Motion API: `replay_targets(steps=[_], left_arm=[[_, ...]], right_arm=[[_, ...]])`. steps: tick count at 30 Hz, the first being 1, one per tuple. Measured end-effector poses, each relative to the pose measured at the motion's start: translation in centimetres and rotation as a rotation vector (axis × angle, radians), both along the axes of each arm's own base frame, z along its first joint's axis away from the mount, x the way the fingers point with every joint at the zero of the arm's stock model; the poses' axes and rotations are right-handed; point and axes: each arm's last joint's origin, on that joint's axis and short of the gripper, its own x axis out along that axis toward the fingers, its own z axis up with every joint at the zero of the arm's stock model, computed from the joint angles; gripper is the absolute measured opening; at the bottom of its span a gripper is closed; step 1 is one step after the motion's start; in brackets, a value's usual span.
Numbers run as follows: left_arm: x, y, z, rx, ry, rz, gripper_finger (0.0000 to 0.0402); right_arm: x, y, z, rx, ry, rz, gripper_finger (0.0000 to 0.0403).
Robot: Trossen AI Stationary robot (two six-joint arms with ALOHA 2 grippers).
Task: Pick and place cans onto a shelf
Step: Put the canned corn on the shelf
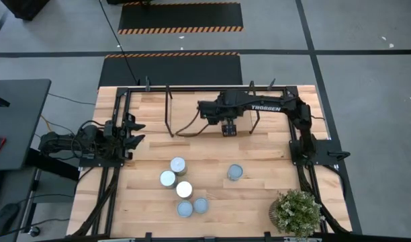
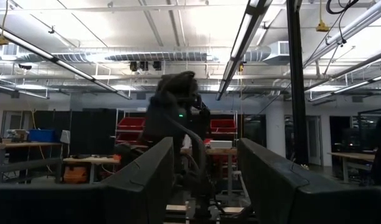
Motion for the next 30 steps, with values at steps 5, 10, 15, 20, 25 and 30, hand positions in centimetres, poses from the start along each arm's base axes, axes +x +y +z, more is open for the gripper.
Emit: replay_targets(steps=[5, 10, 15, 20, 25, 30], left_arm=[[0.0, 0.0, 0.0, -0.023, -0.001, -0.013, 0.0185], [0.0, 0.0, -0.1, -0.039, 0.002, -0.022, 0.0185], [0.0, 0.0, -0.1, -0.040, 0.002, -0.023, 0.0185], [0.0, 0.0, -0.1, -0.039, 0.002, -0.023, 0.0185], [0.0, 0.0, 0.0, -0.039, 0.001, -0.023, 0.0185], [0.0, 0.0, -0.1, -0.038, 0.002, -0.022, 0.0185]], right_arm=[[-0.3, 1.1, -0.4, -0.155, 0.046, -0.009, 0.0389], [-0.5, 1.7, -3.0, -0.241, 0.127, 0.014, 0.0389], [-0.8, 1.9, -5.5, -0.321, 0.191, 0.041, 0.0388], [-0.8, 1.2, -7.3, -0.360, 0.202, 0.049, 0.0377], [-0.7, -0.3, -7.6, -0.397, 0.195, 0.038, 0.0374], [-0.6, -2.3, -7.4, -0.438, 0.202, 0.032, 0.0373]])
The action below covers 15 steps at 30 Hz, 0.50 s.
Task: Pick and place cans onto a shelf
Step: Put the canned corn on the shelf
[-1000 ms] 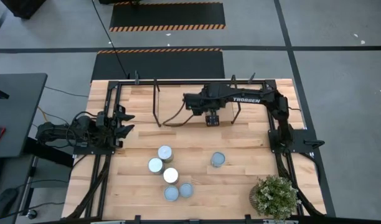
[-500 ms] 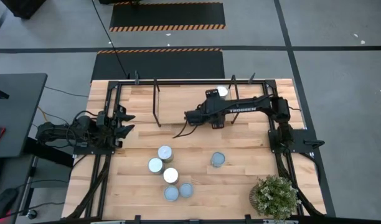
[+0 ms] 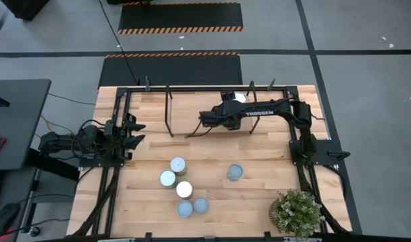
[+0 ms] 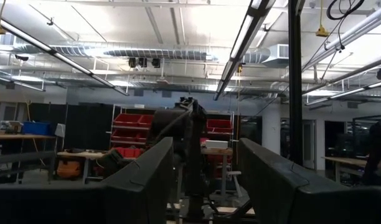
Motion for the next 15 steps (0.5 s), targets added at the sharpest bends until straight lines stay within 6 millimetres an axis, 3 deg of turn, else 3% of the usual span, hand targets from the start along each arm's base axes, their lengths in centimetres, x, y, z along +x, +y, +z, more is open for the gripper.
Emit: replay_targets(steps=[5, 15], left_arm=[[0.0, 0.0, 0.0, 0.000, 0.000, 0.000, 0.0185], [0.0, 0.0, 0.0, 0.000, -0.001, 0.000, 0.0185]], right_arm=[[-0.2, -1.1, 0.0, 0.003, 0.002, -0.023, 0.0373], [0.9, 2.3, 2.2, 0.070, -0.161, 0.077, 0.0373]])
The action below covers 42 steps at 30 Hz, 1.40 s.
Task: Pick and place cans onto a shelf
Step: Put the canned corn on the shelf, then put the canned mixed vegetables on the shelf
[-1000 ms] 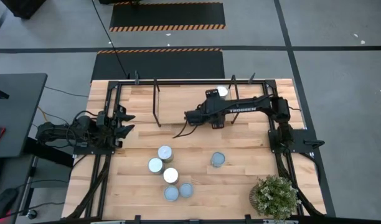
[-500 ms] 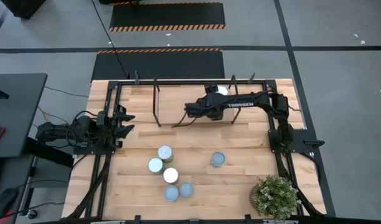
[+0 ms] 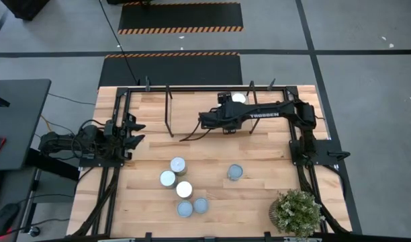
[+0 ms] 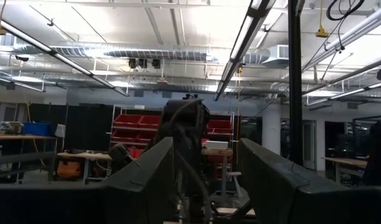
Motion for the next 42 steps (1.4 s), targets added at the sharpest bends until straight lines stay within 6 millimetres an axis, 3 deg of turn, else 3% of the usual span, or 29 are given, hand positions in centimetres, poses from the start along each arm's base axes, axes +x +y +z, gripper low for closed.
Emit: replay_targets(steps=[9, 18, 27, 30, 34, 39, 42], left_arm=[[0.0, 0.0, -0.1, -0.006, 0.006, -0.004, 0.0185], [0.0, 0.0, -0.1, -0.007, 0.006, -0.004, 0.0185], [0.0, 0.0, -0.1, -0.007, 0.007, -0.004, 0.0185], [0.0, 0.0, -0.1, -0.002, 0.007, -0.001, 0.0185], [0.0, 0.0, -0.1, 0.000, 0.007, 0.000, 0.0185], [0.2, 0.0, -0.4, 0.005, 0.051, -0.003, 0.0185], [0.7, -0.5, -1.6, 0.054, 0.184, -0.141, 0.0185]], right_arm=[[0.6, -0.4, 0.1, 0.006, -0.048, 0.026, 0.0373], [0.6, -3.1, 0.1, -0.001, -0.048, 0.012, 0.0373], [0.3, -4.3, 0.1, 0.024, -0.039, -0.002, 0.0373], [0.7, -3.3, 0.3, 0.018, -0.046, 0.025, 0.0373], [1.8, -0.3, 2.0, 0.055, -0.144, 0.093, 0.0373], [3.4, 3.6, 3.3, 0.310, -0.351, 0.184, 0.0373], [3.6, 5.9, 3.3, 0.428, -0.399, 0.200, 0.0373]])
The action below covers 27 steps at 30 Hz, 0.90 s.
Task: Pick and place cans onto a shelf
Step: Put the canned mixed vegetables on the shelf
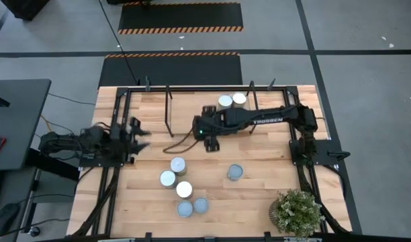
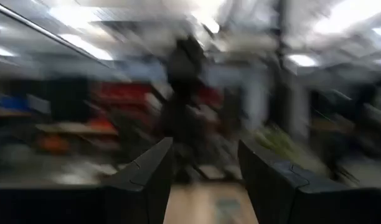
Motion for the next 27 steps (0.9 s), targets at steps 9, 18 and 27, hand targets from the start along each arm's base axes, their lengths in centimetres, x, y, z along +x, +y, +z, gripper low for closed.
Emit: replay_targets(steps=[9, 18, 27], left_arm=[[0.2, -0.5, -1.0, 0.014, 0.262, -0.167, 0.0178], [1.1, -1.4, -3.7, -0.158, 0.599, -0.298, 0.0155], [1.3, -3.1, -2.1, -0.133, 0.593, -0.384, 0.0141]], right_arm=[[0.1, 8.5, -0.4, 0.101, -0.152, 0.068, 0.0373], [-0.6, 12.4, -1.6, 0.166, -0.205, 0.045, 0.0373], [-1.2, 14.0, -3.2, 0.185, -0.211, 0.050, 0.0373]])
